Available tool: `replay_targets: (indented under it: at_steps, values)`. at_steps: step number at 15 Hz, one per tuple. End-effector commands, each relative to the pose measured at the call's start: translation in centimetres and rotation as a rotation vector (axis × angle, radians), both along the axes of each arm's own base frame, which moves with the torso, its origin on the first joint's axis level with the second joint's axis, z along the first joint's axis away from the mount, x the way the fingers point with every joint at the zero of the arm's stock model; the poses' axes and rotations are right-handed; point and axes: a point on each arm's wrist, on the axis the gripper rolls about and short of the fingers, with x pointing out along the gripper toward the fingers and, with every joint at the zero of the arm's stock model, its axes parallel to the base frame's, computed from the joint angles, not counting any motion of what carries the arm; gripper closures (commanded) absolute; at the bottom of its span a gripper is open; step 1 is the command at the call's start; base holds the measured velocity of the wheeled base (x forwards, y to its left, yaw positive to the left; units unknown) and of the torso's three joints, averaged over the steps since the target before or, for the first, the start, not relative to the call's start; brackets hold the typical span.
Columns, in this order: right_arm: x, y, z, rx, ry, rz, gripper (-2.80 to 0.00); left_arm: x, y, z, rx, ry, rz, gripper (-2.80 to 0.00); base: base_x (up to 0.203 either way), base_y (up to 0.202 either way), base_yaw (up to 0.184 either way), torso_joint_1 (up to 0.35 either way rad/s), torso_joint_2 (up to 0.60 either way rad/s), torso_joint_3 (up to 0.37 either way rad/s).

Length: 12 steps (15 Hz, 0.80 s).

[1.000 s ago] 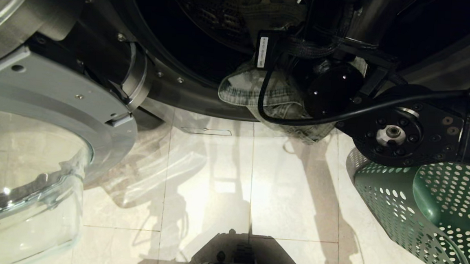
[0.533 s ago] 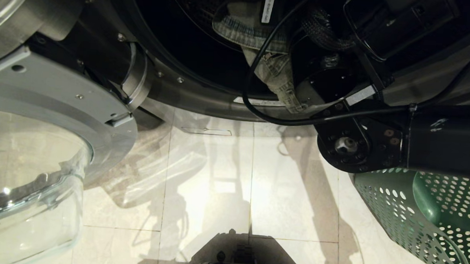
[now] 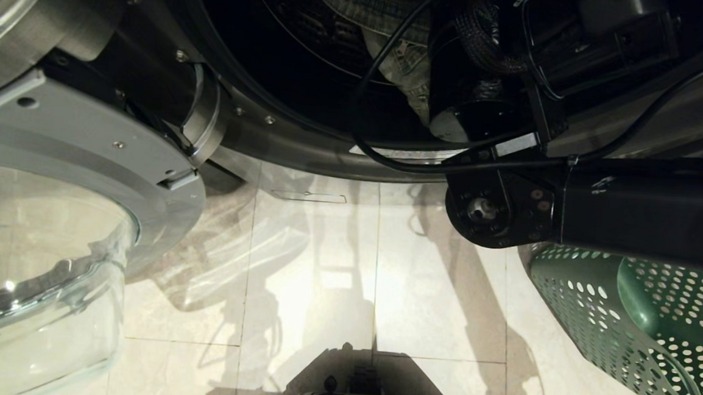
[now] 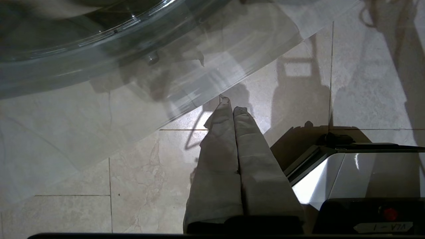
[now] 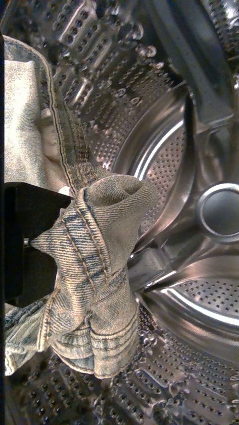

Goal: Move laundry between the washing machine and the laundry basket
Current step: Pick a cloth and place it into the basket

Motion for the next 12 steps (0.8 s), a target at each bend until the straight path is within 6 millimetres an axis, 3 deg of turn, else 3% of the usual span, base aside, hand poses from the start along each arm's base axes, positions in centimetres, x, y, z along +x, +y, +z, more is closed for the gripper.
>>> replay_targets:
  at_steps: [1,12]
  values:
    - [0.06,0.13,-0.01,0.009,-0.007,-0.002,0.00,-0.01,0.00,0.00,0.000,-0.002,0.001,0.00,0.000,0.000,0.000,0.000,0.00,0.000]
    - [-0.57,0.26,0.12,-0.070,-0.187,0.031,0.00,-0.01,0.00,0.00,0.000,-0.002,0.001,0.00,0.000,0.000,0.000,0.000,0.00,0.000]
